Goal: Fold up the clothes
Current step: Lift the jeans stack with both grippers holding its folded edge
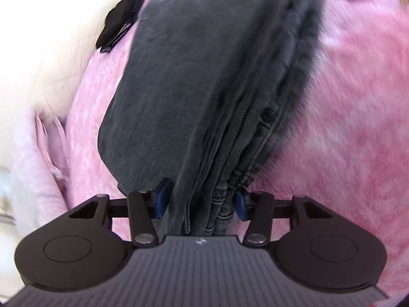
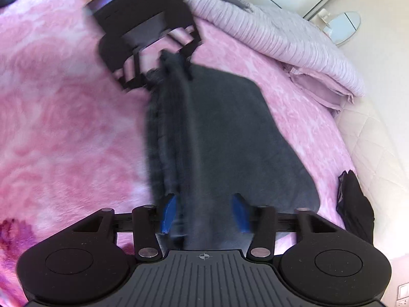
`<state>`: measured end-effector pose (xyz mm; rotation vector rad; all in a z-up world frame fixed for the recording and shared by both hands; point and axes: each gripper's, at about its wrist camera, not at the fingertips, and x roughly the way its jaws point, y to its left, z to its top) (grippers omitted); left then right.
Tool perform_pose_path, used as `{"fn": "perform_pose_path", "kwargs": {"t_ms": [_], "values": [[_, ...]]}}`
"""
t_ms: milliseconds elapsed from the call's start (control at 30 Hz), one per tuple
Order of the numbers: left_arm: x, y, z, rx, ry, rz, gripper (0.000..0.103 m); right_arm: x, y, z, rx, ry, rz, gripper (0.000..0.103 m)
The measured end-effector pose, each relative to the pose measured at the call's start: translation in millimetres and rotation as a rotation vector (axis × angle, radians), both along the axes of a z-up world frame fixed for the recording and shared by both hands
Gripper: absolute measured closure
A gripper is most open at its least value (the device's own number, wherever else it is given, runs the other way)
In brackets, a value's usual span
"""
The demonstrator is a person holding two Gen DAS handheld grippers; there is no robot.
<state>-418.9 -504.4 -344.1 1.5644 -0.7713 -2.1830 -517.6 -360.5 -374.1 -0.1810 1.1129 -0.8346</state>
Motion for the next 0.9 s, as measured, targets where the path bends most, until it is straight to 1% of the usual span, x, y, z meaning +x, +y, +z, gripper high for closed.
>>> {"fn": "perform_pose_path", "kwargs": {"t_ms": [33, 133, 200, 267, 367, 433, 500, 533, 567, 600, 633, 700, 767, 900], "values": [[0, -3, 4, 0.022, 0.006, 0.009, 0.059, 6, 3, -8, -0.011, 0.01, 0.008, 0.026], [2, -10, 14, 0.086, 0.023, 0.034, 0.06, 26, 2, -37, -0.048, 0.057, 0.026, 0.026], [2, -13, 19, 0.124, 0.036, 0.053, 0.061, 36, -9, -55, -0.047, 0.1, 0.016, 0.026], [2, -13, 22, 0.141, 0.04, 0.064, 0.061, 35, -19, -62, -0.07, 0.108, 0.036, 0.026], [-2, -10, 19, 0.137, 0.022, 0.06, 0.06, 28, -32, -61, -0.105, 0.122, 0.032, 0.026], [-6, -8, 16, 0.128, 0.004, 0.066, 0.06, 19, -43, -56, -0.077, 0.107, 0.007, 0.026], [-9, -5, 11, 0.103, -0.028, 0.058, 0.06, 16, -48, -53, -0.053, 0.107, 0.03, 0.027], [-10, -2, 7, 0.084, -0.049, 0.045, 0.058, 17, -49, -54, -0.04, 0.117, 0.046, 0.029], [-11, 1, 3, 0.063, -0.071, 0.031, 0.057, 17, -51, -56, -0.012, 0.117, 0.053, 0.036], [-12, 4, -1, 0.042, -0.092, 0.016, 0.057, 18, -54, -56, 0.015, 0.115, 0.057, 0.041], [-13, 6, -4, 0.028, -0.105, 0.008, 0.057, 19, -56, -56, 0.038, 0.112, 0.056, 0.042], [-13, 3, -5, 0.035, -0.101, 0.02, 0.058, 21, -61, -52, 0.082, 0.115, 0.048, 0.049], [-14, -1, -4, 0.046, -0.095, 0.031, 0.059, 21, -65, -48, 0.119, 0.121, 0.045, 0.052], [-15, -4, -2, 0.062, -0.098, 0.03, 0.059, 21, -67, -44, 0.147, 0.13, 0.046, 0.053]]}}
